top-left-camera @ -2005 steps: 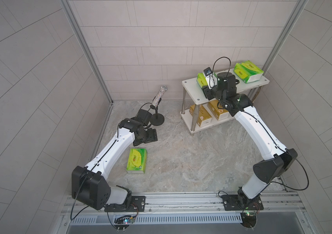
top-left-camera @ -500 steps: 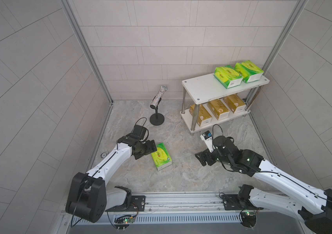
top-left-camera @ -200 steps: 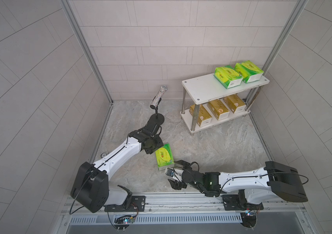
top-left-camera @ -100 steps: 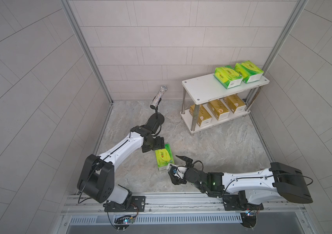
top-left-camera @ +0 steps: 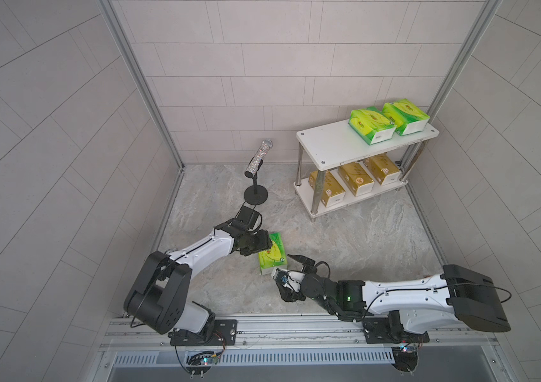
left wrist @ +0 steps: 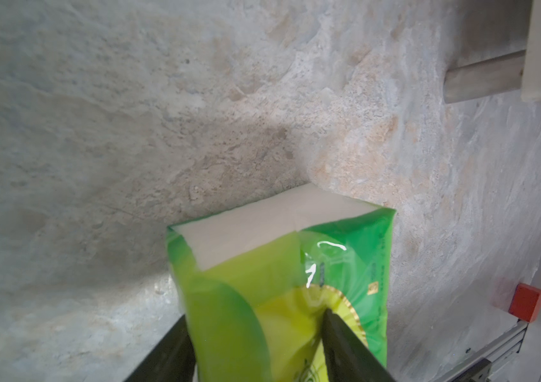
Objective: Place the tissue boxes on the shelf by color
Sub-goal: Pick up the box of tissues from the center of the board.
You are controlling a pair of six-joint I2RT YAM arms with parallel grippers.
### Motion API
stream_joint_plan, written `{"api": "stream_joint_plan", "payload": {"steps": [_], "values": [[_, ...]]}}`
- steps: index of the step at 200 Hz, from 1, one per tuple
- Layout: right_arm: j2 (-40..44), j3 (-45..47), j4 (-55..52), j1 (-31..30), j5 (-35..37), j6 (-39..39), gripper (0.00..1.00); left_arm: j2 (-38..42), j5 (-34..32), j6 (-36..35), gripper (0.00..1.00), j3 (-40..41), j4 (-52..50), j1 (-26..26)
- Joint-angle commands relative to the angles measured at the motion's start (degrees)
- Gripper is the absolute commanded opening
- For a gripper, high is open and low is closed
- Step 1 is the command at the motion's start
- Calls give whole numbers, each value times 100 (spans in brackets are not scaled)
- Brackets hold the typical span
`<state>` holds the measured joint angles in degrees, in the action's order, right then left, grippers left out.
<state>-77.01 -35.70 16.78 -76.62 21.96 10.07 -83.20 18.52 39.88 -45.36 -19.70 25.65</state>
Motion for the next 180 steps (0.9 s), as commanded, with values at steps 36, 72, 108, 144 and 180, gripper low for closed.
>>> {"api": "stream_joint_plan", "payload": {"steps": [36, 72, 108, 144, 180], "values": [[-565, -169, 306, -37, 114, 918, 96, -65, -960, 1225, 50, -510, -1204, 340], [-1031, -120, 906, -37, 246, 1568, 97, -323, -982, 1191, 49, -1155, -1953, 406], [-1612, -39, 1790, -37, 365, 2024, 99, -508, -908, 1161, 48, -1429, -2333, 406], [-2401, -38, 2709, -30, 507, 2599, 100, -722, -884, 1085, 48, -1684, -2708, 406], [-3048, -202, 3271, 24, 824, 2847, 100, -775, -834, 1066, 48, -1732, -2757, 406]]}}
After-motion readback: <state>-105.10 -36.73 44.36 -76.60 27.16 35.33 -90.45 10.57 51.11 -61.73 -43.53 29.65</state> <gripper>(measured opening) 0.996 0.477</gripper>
